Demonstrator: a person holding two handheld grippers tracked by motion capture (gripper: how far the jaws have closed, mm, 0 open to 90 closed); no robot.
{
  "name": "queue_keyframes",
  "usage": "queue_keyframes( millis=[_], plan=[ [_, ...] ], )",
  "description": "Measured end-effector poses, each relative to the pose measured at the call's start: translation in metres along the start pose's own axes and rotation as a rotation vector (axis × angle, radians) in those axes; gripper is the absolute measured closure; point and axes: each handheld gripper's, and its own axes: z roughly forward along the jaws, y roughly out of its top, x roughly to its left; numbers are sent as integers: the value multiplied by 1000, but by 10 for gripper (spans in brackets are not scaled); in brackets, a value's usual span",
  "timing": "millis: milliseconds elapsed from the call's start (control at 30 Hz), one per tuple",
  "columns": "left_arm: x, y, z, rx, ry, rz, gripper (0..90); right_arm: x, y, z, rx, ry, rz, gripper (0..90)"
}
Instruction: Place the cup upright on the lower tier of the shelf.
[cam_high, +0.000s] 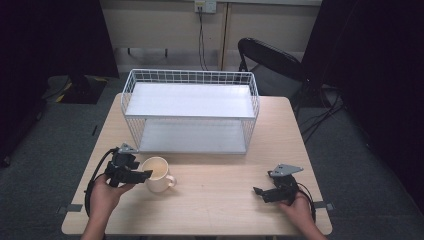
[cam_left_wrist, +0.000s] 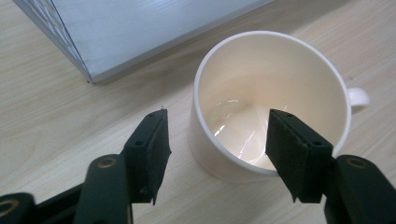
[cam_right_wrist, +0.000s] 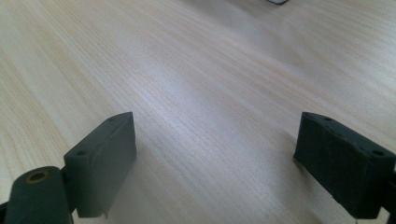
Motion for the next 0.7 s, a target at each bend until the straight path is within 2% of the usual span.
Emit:
queue_keyframes(
  millis=[33,133,367,567,700],
  plan=[
    [-1,1,1,6,-8,0,430,0,0,0,-1,-1,-1,119],
    [-2,2,4,17,10,16,453,0,0,0,0,0,0,119],
    [-1,2,9,24,-7,-11,471,0,0,0,0,0,-1,119],
    [-3,4,13,44,-5,-14,539,0,0,0,0,0,0,119],
    [-2,5,18,69,16,-8,619,0,0,0,0,0,0,119]
  ],
)
